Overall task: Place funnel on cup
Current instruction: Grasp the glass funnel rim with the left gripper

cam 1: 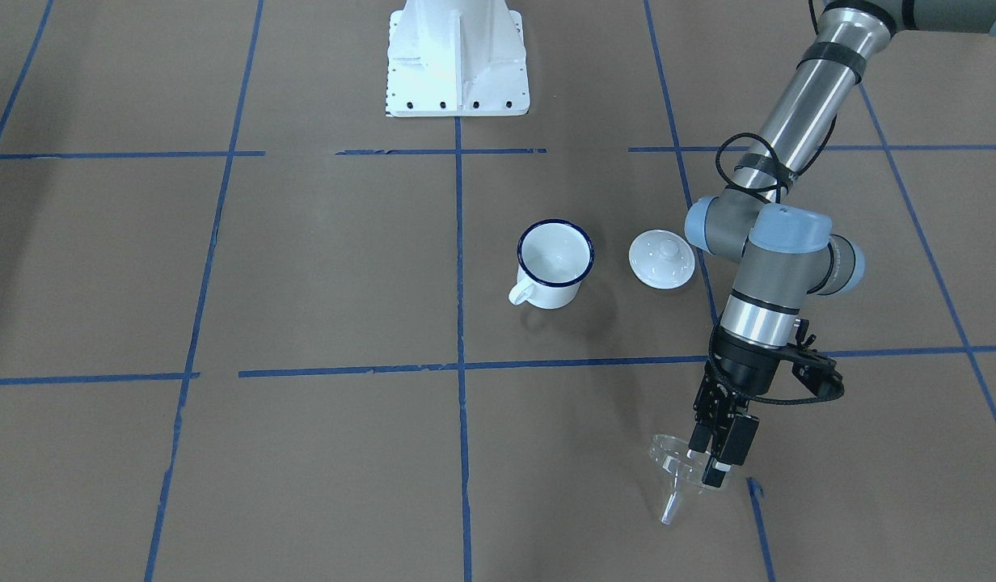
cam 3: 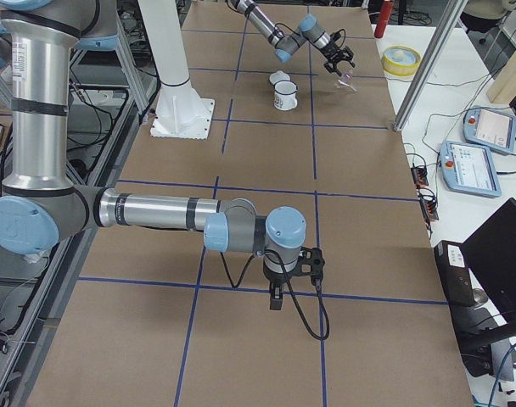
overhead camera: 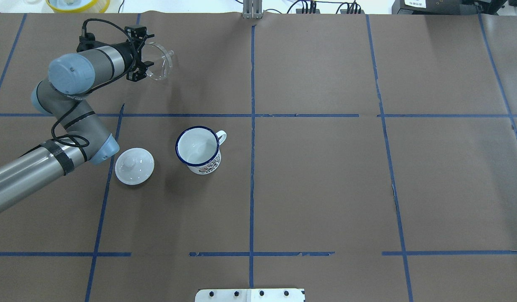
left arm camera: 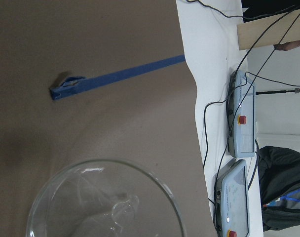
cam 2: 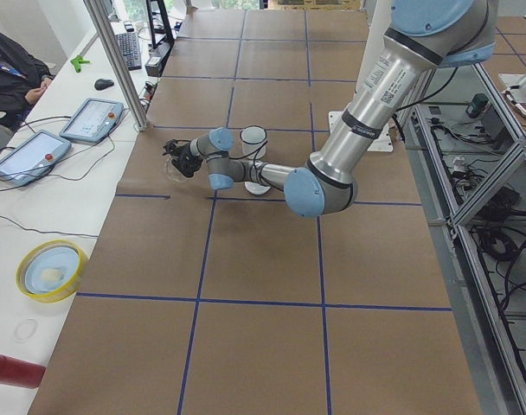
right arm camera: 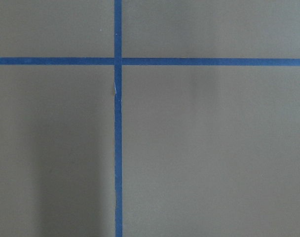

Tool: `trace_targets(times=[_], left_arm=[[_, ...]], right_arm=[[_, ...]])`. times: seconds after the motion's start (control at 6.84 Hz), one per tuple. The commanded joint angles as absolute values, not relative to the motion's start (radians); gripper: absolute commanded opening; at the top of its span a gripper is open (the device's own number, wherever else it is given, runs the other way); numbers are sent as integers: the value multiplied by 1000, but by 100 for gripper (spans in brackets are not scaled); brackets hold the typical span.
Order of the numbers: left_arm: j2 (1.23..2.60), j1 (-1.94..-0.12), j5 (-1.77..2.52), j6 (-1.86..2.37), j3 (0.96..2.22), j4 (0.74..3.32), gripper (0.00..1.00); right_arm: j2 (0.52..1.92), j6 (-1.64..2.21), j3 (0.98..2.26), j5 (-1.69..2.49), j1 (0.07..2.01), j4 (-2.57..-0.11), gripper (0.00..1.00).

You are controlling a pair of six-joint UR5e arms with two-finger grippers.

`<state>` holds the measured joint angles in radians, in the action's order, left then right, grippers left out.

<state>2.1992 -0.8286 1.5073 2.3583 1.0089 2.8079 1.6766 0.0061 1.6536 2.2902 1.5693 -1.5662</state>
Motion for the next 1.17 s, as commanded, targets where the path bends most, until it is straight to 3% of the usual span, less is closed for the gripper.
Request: trace_targets(times=[0.0,0.15,0.58,1.02], left_arm=[[2210,-828,1505,2359,991,2819,31],[2210,-828,1506,2358,991,2829,0],[2210,-841,1511,2349,1040,2836,0],[2207,-911,1633,2345,1291,2733,0]], right_arm=[[1677,6,1654,2290,1569,-1566,100],[1677,6,1654,2290,1569,-1566,100],[1677,6,1654,2290,1569,-1566,100],[1677,6,1654,2290,1569,-1566,100]])
